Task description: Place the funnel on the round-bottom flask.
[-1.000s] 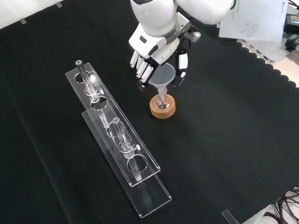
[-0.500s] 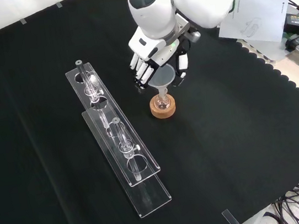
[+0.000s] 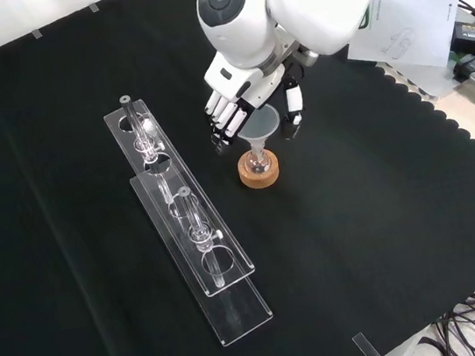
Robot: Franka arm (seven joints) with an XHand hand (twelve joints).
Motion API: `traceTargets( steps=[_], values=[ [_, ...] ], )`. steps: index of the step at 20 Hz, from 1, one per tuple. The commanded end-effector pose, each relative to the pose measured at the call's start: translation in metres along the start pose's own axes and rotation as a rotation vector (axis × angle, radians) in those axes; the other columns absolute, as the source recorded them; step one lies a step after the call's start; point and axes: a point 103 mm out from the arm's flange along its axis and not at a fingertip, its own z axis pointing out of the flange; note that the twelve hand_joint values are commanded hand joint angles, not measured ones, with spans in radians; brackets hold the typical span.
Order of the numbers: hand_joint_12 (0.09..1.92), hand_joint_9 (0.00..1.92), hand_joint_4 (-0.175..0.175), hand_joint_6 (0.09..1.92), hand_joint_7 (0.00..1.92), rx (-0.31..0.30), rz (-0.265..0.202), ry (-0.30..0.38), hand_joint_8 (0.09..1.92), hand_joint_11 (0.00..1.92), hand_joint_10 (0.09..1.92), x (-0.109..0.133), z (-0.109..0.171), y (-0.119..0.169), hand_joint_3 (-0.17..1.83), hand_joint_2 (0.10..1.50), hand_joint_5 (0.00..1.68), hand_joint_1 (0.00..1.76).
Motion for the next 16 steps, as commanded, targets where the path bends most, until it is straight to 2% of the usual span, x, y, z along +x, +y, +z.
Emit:
traceTargets(
  steps=[1, 3, 6, 12, 16],
  values=[
    [1.48, 0.1, -0.048, 0.09, 0.0, -0.073, -0.054, 0.023, 0.35, 0.19, 0.81, -0.002, -0.013, -0.012, 0.29, 0.63, 0.18, 0.49],
    [1.5, 0.02, -0.046, 0.09, 0.0, -0.097, -0.061, 0.027, 0.23, 0.15, 0.85, -0.003, -0.02, -0.016, 0.23, 0.64, 0.14, 0.46],
    [1.51, 0.01, -0.045, 0.09, 0.0, -0.127, -0.069, 0.048, 0.2, 0.12, 0.86, -0.01, -0.035, -0.024, 0.19, 0.65, 0.12, 0.45],
    [1.5, 0.13, -0.049, 0.09, 0.0, -0.181, -0.075, 0.092, 0.49, 0.16, 0.82, -0.035, -0.053, -0.036, 0.14, 0.7, 0.18, 0.47],
    [1.49, 0.22, -0.05, 0.09, 0.0, -0.191, -0.058, 0.132, 0.62, 0.2, 0.78, -0.067, -0.063, -0.043, 0.13, 0.72, 0.21, 0.48]
  ],
)
